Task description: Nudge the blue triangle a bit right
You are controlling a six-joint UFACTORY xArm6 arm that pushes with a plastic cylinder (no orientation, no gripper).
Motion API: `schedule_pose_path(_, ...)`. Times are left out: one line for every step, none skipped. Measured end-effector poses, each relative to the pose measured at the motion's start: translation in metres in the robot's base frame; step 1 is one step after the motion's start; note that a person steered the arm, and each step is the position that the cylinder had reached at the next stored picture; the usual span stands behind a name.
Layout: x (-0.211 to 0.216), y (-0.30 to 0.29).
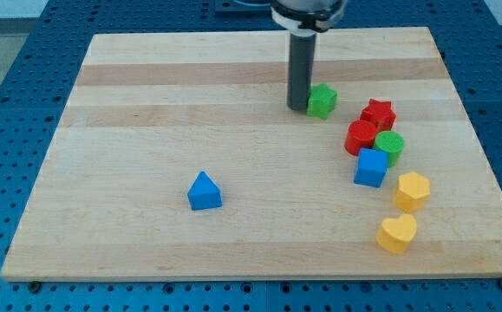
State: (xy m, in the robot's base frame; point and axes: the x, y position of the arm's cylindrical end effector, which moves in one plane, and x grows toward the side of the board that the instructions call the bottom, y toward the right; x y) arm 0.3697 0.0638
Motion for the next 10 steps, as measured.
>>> schedule_pose_path(0.000,0.020)
schedule_pose_path(-0.001,0.037)
schedule_pose_path(-0.022,0.047)
schedule_pose_path(-0.047,0.053)
schedule_pose_path(-0.049,0.054)
schedule_pose_path(-0.049,0.031)
schedule_pose_path(-0.049,-0.038)
schedule_pose_path(-0.047,-0.118)
schedule_pose_path(-0.015,-0.199)
schedule_pose_path(0.039,-0.261)
